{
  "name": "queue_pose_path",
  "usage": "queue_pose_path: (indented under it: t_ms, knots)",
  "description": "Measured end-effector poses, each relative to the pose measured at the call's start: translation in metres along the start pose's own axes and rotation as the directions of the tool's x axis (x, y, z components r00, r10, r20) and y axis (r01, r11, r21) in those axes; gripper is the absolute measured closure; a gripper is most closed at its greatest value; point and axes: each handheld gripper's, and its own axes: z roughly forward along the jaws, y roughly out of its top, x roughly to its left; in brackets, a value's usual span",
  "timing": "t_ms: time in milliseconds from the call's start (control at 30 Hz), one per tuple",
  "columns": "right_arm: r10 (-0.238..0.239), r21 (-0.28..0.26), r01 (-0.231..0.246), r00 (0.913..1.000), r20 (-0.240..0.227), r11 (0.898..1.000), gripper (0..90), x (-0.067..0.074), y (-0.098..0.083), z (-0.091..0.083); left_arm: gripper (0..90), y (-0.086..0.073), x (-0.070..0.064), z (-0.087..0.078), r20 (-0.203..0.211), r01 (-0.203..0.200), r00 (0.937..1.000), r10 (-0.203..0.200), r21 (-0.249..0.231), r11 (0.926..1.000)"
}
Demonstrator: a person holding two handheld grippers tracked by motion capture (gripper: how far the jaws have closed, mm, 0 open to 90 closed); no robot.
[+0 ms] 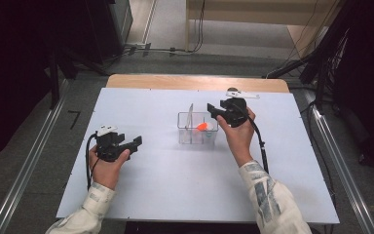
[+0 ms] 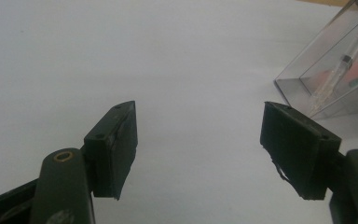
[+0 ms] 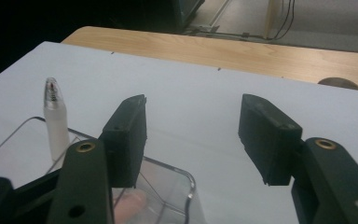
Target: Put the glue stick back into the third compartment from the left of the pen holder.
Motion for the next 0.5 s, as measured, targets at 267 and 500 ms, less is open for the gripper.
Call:
queue_pose_path:
  t_ms: [267, 500]
  knots:
    - [0.022, 0.001, -0.022, 0.9993, 0.03, 1.0, 32.4, -0.014, -0.008, -0.008, 27.1, 0.0, 0.0, 0.0, -0.006, 0.001, 1.0, -0.001, -0.001, 1.0]
    - [0.051, -0.002, -0.051, 0.9981, 0.036, 0.999, 26.3, -0.027, -0.016, -0.017, 25.4, 0.0, 0.0, 0.0, -0.008, 0.004, 1.0, -0.004, -0.004, 1.0]
